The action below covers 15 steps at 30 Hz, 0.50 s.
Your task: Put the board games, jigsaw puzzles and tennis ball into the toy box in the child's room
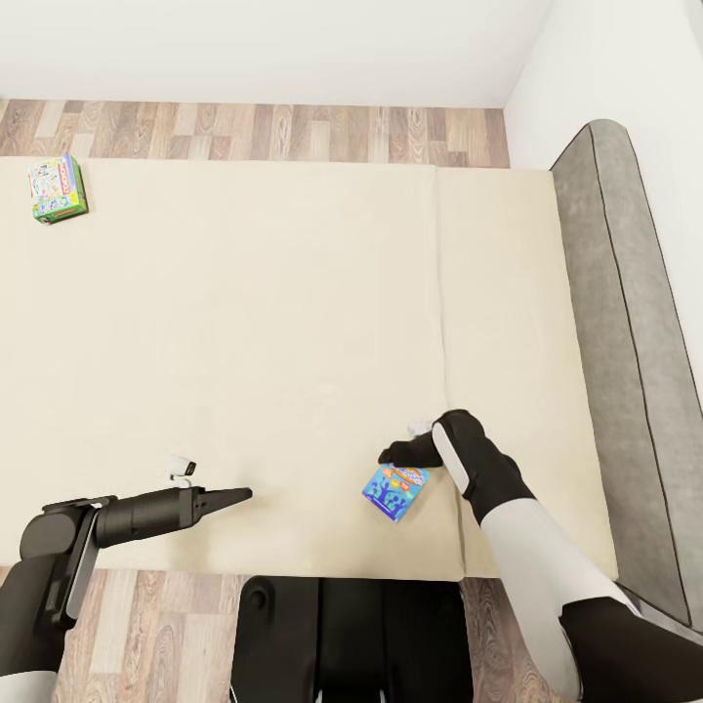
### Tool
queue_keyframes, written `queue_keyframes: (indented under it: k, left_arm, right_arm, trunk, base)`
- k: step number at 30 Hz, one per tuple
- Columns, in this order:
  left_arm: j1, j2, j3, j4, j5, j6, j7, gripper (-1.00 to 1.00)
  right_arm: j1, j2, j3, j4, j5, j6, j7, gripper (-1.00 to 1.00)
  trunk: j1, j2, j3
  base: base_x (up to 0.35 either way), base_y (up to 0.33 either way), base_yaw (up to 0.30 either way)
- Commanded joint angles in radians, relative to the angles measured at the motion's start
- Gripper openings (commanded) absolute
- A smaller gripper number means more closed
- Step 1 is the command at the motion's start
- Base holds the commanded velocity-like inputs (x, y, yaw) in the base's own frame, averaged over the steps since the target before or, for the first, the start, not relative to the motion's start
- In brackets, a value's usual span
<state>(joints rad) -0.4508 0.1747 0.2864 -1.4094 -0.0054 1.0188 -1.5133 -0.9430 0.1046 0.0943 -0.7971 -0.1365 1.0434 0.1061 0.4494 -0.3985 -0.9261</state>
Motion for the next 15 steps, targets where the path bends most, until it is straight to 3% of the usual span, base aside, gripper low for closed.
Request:
queue_keyframes:
  k: [1,15]
  left_arm:
    - [0.0,0.0,0.0,0.0,-0.001,0.011,-0.004,1.0]
    - [0.0,0.0,0.0,0.0,-0.001,0.01,-0.004,1.0]
  right_arm:
    - [0.0,0.0,0.003,-0.001,-0.004,0.004,-0.001,1.0]
    - [0.002,-0.002,0.039,0.022,0.0,0.004,-0.002,1.0]
  trunk:
    - [0.001,-0.002,-0.001]
    - [0.001,-0.002,-0.001]
  base:
    - [0.0,0.0,0.0]
    - [0.0,0.0,0.0]
